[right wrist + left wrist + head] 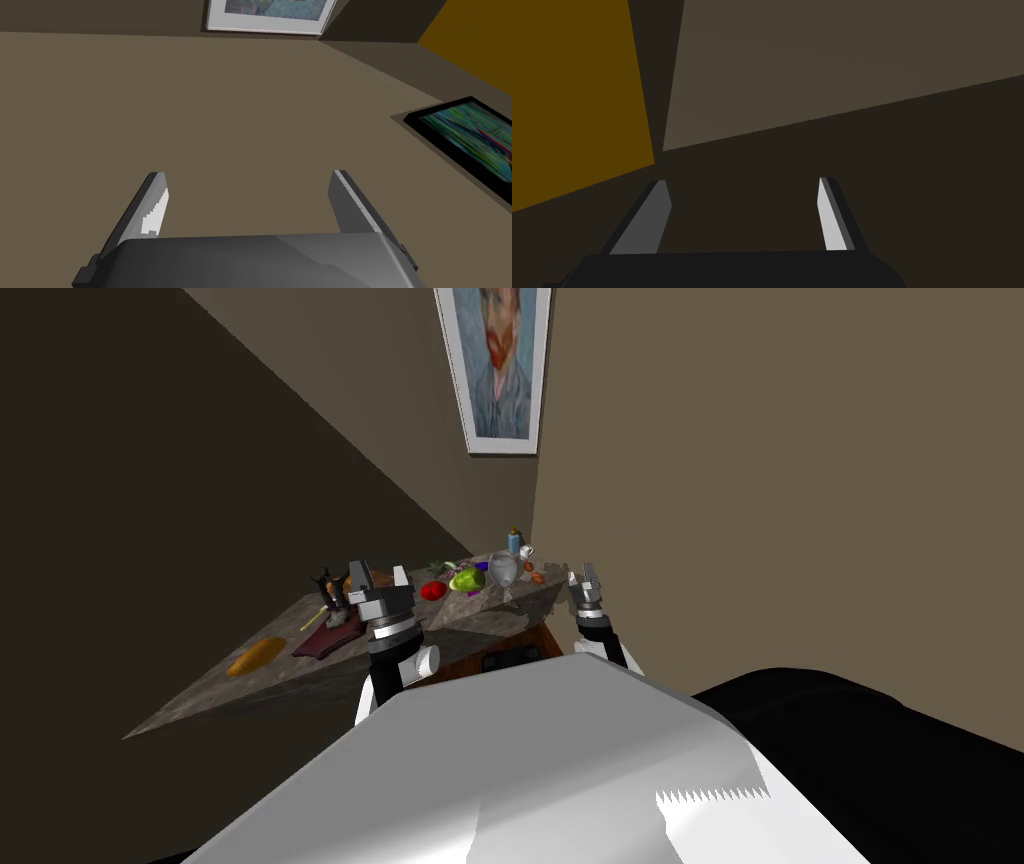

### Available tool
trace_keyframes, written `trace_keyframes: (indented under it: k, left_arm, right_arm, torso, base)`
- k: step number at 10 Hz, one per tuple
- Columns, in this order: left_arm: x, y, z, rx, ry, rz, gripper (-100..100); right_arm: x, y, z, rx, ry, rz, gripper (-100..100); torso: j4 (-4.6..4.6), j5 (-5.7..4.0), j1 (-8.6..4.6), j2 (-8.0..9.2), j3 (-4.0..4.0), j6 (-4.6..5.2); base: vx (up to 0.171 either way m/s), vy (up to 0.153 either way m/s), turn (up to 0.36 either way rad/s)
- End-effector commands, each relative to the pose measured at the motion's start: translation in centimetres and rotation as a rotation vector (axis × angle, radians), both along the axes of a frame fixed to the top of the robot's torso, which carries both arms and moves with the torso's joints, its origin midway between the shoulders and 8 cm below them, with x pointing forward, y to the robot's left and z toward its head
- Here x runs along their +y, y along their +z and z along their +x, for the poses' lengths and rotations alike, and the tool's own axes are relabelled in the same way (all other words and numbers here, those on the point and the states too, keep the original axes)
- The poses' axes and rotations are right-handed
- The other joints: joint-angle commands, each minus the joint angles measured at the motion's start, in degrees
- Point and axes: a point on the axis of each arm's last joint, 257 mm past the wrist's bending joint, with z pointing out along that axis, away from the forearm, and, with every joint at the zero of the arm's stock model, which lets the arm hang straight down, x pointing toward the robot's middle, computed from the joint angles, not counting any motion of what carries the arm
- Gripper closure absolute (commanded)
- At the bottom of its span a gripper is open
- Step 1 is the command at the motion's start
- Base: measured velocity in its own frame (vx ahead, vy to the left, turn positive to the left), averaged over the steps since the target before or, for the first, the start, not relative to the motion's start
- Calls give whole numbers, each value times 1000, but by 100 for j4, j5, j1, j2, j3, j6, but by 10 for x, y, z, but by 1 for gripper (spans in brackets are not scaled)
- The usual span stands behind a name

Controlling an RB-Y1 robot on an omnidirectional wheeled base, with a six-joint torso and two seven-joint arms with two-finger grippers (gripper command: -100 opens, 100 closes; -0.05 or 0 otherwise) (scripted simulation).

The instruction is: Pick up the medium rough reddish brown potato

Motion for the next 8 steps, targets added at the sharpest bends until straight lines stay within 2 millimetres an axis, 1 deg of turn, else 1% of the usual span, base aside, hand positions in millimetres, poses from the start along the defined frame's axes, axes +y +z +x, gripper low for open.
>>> trace_keyframes:
  k: [1, 3, 4, 6, 7, 8]
  left_arm:
    - [0, 0, 0, 0, 0, 0, 0]
    - [0, 0, 0, 0, 0, 0, 0]
    - [0, 0, 0, 0, 0, 0, 0]
    - [0, 0, 0, 0, 0, 0, 0]
    - [0, 0, 0, 0, 0, 0, 0]
    - [0, 0, 0, 0, 0, 0, 0]
  right_arm:
    - [-4, -27, -3, 80, 14, -16, -100]
    - [-6, -66, -14, 195, 37, -39, -100]
    - [-6, -67, -14, 197, 43, -48, -100]
    - [-10, -110, -30, 324, 63, -68, -100]
    - [-10, -110, -30, 326, 67, -74, -100]
    - [-13, -132, -42, 396, 80, -88, -100]
  torso:
    - [0, 0, 0, 0, 0, 0]
    - [1, 1, 1, 4, 2, 1]
    - [1, 0, -1, 6, 3, 0]
    - [-1, -3, -13, -6, -3, 1]
    - [0, -2, -8, -2, -1, 2]
    - [-1, -3, -15, -8, -4, 4]
  base:
    - [-86, 91, 238]
    - [-95, 83, 275]
    - [-65, 51, 97]
    - [-64, 65, 237]
    - [-53, 54, 131]
    - [-45, 56, 271]
